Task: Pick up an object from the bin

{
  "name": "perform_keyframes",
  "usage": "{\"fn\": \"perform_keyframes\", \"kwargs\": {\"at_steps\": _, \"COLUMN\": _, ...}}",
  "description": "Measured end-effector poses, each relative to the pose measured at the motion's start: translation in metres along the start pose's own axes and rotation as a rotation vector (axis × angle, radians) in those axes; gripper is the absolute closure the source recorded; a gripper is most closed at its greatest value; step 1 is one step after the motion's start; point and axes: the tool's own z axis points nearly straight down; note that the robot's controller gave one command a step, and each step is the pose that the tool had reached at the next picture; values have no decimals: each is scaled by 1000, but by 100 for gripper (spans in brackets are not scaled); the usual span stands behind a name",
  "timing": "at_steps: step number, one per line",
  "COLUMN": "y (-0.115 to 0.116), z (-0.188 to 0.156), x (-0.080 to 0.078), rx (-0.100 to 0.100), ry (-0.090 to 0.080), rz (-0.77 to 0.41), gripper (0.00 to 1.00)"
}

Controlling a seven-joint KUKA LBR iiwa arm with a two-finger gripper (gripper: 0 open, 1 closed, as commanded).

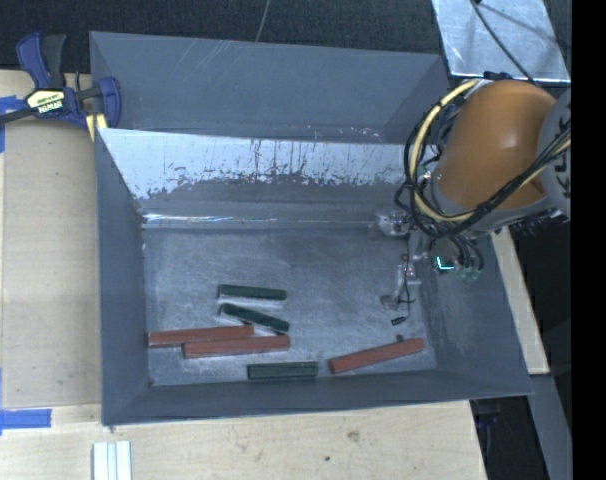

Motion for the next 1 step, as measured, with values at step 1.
{"fn": "perform_keyframes", "kwargs": {"at_steps": 1, "y": 0, "z": -4, "x": -2, "rx": 1, "ry": -8, "rz": -1, "gripper": 0}}
